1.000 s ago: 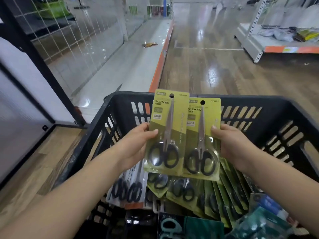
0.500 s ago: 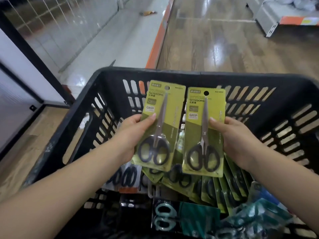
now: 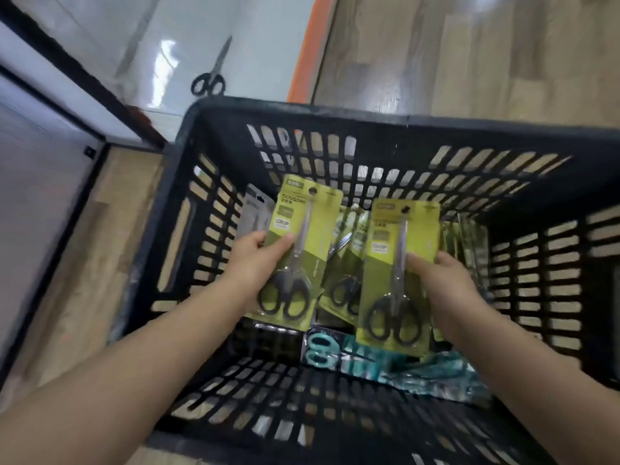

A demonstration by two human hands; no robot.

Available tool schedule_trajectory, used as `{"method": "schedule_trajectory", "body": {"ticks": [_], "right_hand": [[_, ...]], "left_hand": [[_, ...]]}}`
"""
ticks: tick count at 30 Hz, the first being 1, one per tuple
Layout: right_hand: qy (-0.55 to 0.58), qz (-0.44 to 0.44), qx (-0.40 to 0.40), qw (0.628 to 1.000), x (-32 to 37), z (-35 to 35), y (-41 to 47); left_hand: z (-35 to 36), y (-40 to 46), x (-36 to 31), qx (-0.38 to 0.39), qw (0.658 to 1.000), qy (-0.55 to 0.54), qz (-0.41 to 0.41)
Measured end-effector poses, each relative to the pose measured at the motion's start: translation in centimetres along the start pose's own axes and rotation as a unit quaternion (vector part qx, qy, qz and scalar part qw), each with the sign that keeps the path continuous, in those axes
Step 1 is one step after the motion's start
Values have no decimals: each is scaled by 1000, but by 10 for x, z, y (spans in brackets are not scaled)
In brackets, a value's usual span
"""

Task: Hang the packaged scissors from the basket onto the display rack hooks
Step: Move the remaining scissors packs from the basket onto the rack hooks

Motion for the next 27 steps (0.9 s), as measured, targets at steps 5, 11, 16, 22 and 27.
{"method": "schedule_trajectory", "body": {"ticks": [5, 11, 16, 22, 27], "right_hand": [[-49, 8, -6, 999, 63, 4, -59], [-71, -81, 38, 993, 212, -4, -194], [-51, -192, 77, 977, 358, -7, -344], [-45, -355, 165, 919, 469, -18, -534], [-101, -431, 220, 869, 452, -22, -640]], "left_hand": [[-23, -45, -71, -26, 999, -32, -20], [-86, -135, -216, -48, 995, -80, 20], [-160, -243, -378, -116, 974, -135, 143], [-235, -399, -500, -203, 924, -181, 269], [-261, -515, -495, -273, 901, -189, 278]]}}
Point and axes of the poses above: each hand's wrist, its own y-axis towards the middle knuckle, its own z-axis out of the palm, x = y × z, the point moved 4 cm from there along y, towards the middle knuckle, and after that the axes turned 4 degrees about z, right-handed, at the moved point
